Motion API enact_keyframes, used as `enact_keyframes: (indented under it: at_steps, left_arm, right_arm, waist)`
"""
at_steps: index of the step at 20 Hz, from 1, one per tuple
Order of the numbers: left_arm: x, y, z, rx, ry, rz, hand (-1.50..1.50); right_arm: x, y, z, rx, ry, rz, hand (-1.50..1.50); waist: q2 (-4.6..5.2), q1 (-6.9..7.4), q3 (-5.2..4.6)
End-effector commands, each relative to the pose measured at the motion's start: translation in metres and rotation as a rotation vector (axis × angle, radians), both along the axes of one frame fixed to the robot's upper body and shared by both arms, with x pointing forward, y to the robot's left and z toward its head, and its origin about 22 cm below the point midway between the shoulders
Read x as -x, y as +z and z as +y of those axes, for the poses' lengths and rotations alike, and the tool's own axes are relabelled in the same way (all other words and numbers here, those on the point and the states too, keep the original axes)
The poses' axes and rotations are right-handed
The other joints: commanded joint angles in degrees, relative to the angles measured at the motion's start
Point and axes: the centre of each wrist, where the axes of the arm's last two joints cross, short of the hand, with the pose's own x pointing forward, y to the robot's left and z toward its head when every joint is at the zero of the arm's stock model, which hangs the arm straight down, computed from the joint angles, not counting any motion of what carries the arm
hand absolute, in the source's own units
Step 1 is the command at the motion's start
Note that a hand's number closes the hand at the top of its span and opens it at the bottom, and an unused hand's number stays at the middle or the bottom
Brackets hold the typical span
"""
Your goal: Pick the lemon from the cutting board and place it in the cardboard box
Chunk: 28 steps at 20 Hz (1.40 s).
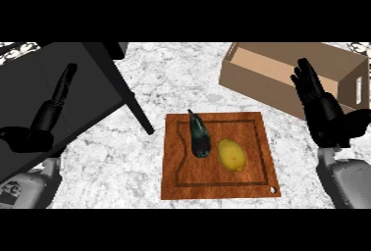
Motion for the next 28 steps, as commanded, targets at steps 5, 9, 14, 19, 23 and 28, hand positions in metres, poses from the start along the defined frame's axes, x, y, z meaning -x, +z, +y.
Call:
enact_keyframes:
  at_steps: [5, 9, 14, 19, 23, 28]
  left_arm:
    - [0.01, 0.051, 0.04, -0.146, -0.255, 0.037, 0.0]
    - [0.018, 0.043, 0.035, -0.146, -0.338, 0.096, 0.0]
    - [0.016, 0.048, 0.037, -0.174, -0.343, 0.065, 0.0]
    - [0.007, 0.016, 0.024, -0.182, -0.295, 0.043, 0.0]
    - [0.013, 0.006, 0.021, -0.2, -0.318, 0.025, 0.0]
    - [0.006, 0.002, 0.018, -0.214, -0.312, 0.007, 0.0]
  right_arm:
    - [0.0, 0.109, -0.016, 0.058, 0.187, -0.322, -1.5]
    - [0.009, 0.108, -0.038, 0.372, 0.218, -0.225, -1.5]
    - [0.014, 0.101, -0.049, 0.528, 0.347, -0.338, -1.5]
    - [0.025, 0.099, -0.045, 0.723, 0.484, -0.401, -1.5]
    - [0.026, 0.122, -0.033, 0.961, 0.514, -0.298, -1.5]
    - [0.05, 0.127, 0.016, 1.182, 0.634, -0.196, -1.5]
  waist:
    - [-0.33, 0.06, -0.94]
    - [0.27, -0.54, -1.09]
    - [0.7, 0.27, -0.99]
    - [1.04, -0.64, -1.1]
    - [0.77, 0.6, -1.2]
    - [0.64, 0.84, -1.3]
